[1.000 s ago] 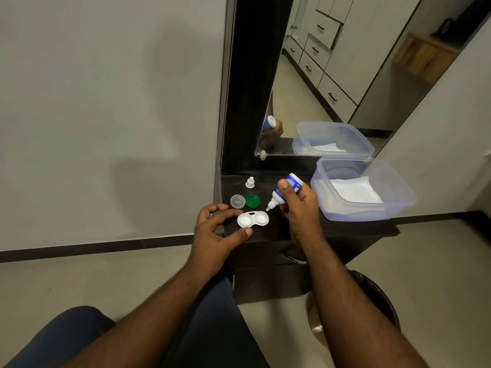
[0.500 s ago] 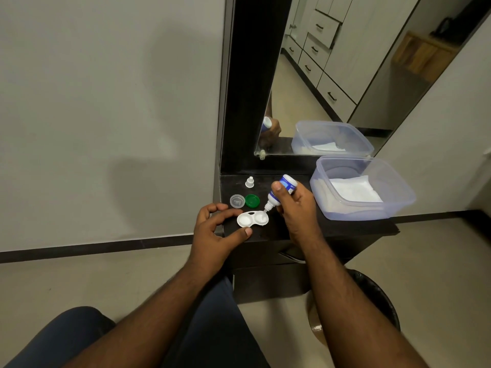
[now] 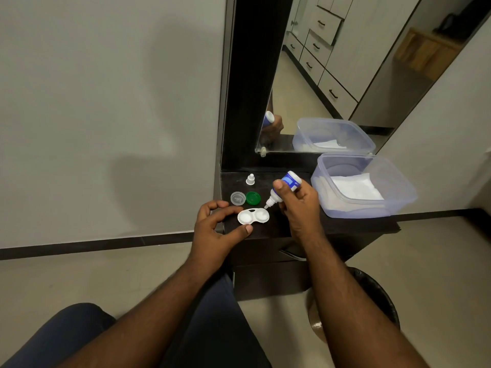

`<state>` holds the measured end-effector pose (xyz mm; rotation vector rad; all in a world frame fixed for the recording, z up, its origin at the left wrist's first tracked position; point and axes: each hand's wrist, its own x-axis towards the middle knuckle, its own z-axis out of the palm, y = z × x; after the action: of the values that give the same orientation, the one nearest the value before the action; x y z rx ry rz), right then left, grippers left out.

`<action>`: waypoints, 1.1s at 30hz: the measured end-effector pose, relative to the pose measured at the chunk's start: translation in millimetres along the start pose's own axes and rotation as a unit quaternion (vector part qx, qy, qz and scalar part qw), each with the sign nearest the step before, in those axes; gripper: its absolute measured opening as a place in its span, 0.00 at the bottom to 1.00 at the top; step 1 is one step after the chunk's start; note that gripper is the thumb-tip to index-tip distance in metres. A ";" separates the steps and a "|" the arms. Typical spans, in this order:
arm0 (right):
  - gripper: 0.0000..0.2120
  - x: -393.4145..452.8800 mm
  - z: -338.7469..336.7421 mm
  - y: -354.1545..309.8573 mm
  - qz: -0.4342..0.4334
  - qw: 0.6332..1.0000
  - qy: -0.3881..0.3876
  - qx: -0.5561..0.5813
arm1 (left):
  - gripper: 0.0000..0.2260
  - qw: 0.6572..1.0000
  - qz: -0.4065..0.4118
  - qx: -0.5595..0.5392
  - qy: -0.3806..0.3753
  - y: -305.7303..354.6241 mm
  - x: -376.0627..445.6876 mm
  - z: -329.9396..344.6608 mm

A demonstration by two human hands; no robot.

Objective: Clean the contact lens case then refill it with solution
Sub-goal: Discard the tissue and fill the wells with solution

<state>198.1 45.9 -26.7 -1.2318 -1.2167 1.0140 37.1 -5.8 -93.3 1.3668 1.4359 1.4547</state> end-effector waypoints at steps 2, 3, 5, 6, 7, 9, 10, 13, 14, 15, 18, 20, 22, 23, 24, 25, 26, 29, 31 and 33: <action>0.03 -0.3 -0.6 0.7 -0.004 1.000 -0.010 -0.009 | 0.16 1.000 -0.002 0.003 -0.002 -0.1 -0.1 0.0; 0.03 -0.2 -0.8 1.2 -0.005 1.000 -0.013 -0.010 | 0.16 1.000 -0.004 0.005 -0.004 0.0 -0.2 -0.2; 0.04 -0.2 -0.7 1.1 -0.005 1.000 -0.017 -0.007 | 0.16 1.000 -0.004 0.006 -0.006 0.2 -0.6 -0.4; 0.04 -0.1 -0.7 1.0 -0.005 1.000 -0.016 -0.010 | 0.16 1.000 -0.002 0.007 -0.004 0.4 -0.6 -0.4; 0.03 0.0 -0.7 1.1 -0.005 1.000 -0.016 -0.014 | 0.16 1.000 -0.001 0.007 -0.002 0.3 -0.4 -0.3; 0.03 -0.2 -1.1 0.8 -0.007 1.000 -0.018 -0.020 | 0.16 1.000 -0.001 0.005 0.000 0.2 0.0 0.0; 0.03 -0.4 -1.3 0.4 -0.007 1.000 -0.019 -0.020 | 0.16 1.000 -0.001 0.005 0.000 0.2 -0.1 0.2; 0.03 -0.6 -1.2 -0.7 0.002 1.000 -0.007 0.001 | 0.16 1.000 -0.006 0.004 0.003 0.5 -1.4 0.3; 0.03 -0.7 -1.0 -1.3 0.011 1.000 0.006 0.017 | 0.17 1.000 -0.011 0.005 0.003 0.9 -1.9 -0.1; 0.03 -0.5 -1.3 -1.2 0.021 0.999 0.019 0.036 | 0.17 1.000 -0.016 0.007 0.000 1.5 -2.2 -0.5; 0.03 1.3 -3.7 -0.3 0.049 0.994 0.035 0.095 | 0.19 1.000 -0.018 0.005 -0.003 3.2 -4.3 -2.9; 0.04 3.1 -6.2 0.5 0.064 0.991 0.029 0.117 | 0.18 1.000 -0.018 0.013 0.012 7.1 -6.6 -4.3; 0.03 6.1 -9.4 2.2 0.053 0.986 0.013 0.158 | 0.11 0.997 -0.002 0.025 0.066 15.4 -4.6 -5.4; 0.03 8.1 -11.1 3.5 0.043 0.982 0.005 0.184 | 0.08 0.995 0.018 0.029 0.096 20.5 -0.7 -5.9; 0.05 9.9 -12.6 5.0 0.036 0.978 -0.002 0.203 | 0.07 0.991 0.042 0.036 0.119 25.9 5.4 -5.9; 0.08 11.7 -14.0 6.6 0.032 0.977 -0.007 0.213 | 0.07 0.989 0.064 0.048 0.128 32.2 13.4 -5.0; 0.11 12.8 -15.1 7.5 0.029 0.977 -0.010 0.211 | 0.07 0.987 0.078 0.065 0.122 38.4 23.1 -3.3; 0.16 14.6 -14.4 9.7 0.025 0.980 -0.007 0.195 | 0.07 0.989 0.056 0.132 0.024 53.7 58.6 5.6; 0.17 15.0 -14.3 11.7 0.023 0.980 -0.006 0.198 | 0.13 0.979 0.029 0.193 -0.054 58.3 80.6 12.6; 0.17 14.9 -15.2 13.9 0.024 0.982 -0.006 0.189 | 0.20 0.961 0.008 0.256 -0.101 60.1 96.1 18.6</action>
<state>215.8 60.1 -38.0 -0.9594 -0.9504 1.2254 45.2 80.1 -17.5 1.7808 1.7362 0.9443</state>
